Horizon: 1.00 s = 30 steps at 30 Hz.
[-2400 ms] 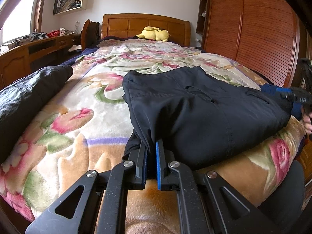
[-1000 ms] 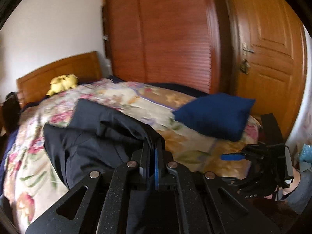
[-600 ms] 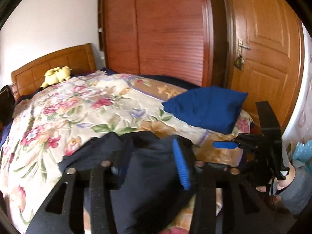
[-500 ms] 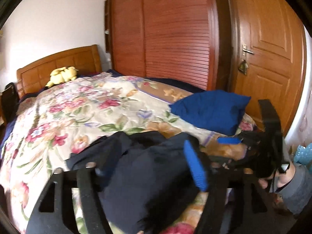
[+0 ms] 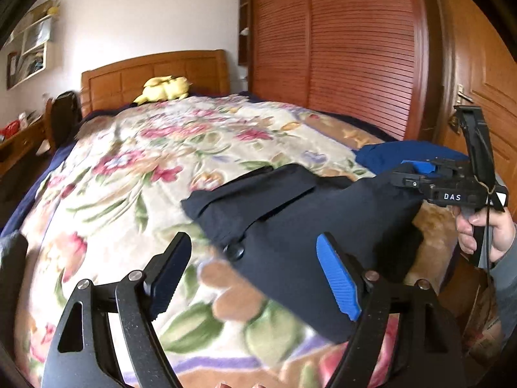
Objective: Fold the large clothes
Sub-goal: 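Close the right gripper on the folded black coat bundle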
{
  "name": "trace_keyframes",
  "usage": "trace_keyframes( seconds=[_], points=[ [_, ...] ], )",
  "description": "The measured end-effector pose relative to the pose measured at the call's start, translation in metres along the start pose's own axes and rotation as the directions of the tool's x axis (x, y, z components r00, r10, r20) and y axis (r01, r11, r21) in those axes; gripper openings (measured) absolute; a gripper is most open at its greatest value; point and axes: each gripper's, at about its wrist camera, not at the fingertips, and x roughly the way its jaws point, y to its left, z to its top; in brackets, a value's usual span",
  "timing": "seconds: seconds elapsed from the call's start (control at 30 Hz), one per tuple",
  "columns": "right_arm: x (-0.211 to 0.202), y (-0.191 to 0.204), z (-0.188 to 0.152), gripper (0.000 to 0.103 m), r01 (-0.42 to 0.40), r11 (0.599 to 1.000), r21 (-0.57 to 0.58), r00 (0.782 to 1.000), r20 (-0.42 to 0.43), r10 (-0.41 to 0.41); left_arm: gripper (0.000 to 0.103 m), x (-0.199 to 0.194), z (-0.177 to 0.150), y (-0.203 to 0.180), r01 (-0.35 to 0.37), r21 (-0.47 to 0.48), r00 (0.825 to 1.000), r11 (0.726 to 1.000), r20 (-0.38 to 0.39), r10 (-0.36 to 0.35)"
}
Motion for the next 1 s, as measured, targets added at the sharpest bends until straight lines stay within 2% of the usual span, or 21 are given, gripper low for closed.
trace_keyframes(
  seconds=[0.17, 0.2, 0.27, 0.37, 0.53, 0.7, 1.0],
  points=[
    [0.024, 0.003, 0.000, 0.065, 0.010, 1.000, -0.015, 0.995, -0.098, -0.011, 0.082, 0.002, -0.017, 0.015, -0.007, -0.043, 1.000, 0.999, -0.007, 0.007],
    [0.026, 0.001, -0.002, 0.061, -0.009, 1.000, -0.004, 0.994, -0.108, 0.008, 0.082, 0.003, -0.020, 0.016, -0.011, -0.049, 1.000, 0.999, -0.007, 0.010],
    [0.027, 0.003, -0.005, 0.025, -0.058, 0.998, 0.003, 0.990, -0.131, 0.058, 0.082, 0.004, -0.025, 0.020, -0.016, -0.055, 1.000, 0.998, -0.004, 0.015],
    [0.018, 0.003, -0.013, 0.008, -0.086, 0.996, -0.002, 0.987, -0.135, 0.085, 0.082, 0.003, -0.033, 0.024, -0.015, -0.067, 1.000, 0.998, -0.001, 0.015],
    [-0.004, 0.000, -0.027, 0.005, -0.091, 0.996, 0.024, 0.988, -0.124, 0.093, 0.082, 0.008, -0.038, 0.026, -0.007, -0.073, 1.000, 0.997, -0.004, 0.006],
    [-0.005, -0.001, -0.024, 0.005, -0.077, 0.996, 0.033, 0.989, -0.124, 0.080, 0.082, 0.008, -0.039, 0.023, -0.002, -0.074, 1.000, 0.997, 0.001, 0.002],
    [-0.011, 0.015, -0.025, 0.010, -0.008, 1.000, -0.017, 0.997, -0.072, 0.006, 0.082, 0.004, -0.040, 0.018, -0.006, -0.060, 1.000, 0.998, 0.008, 0.006]
  ],
)
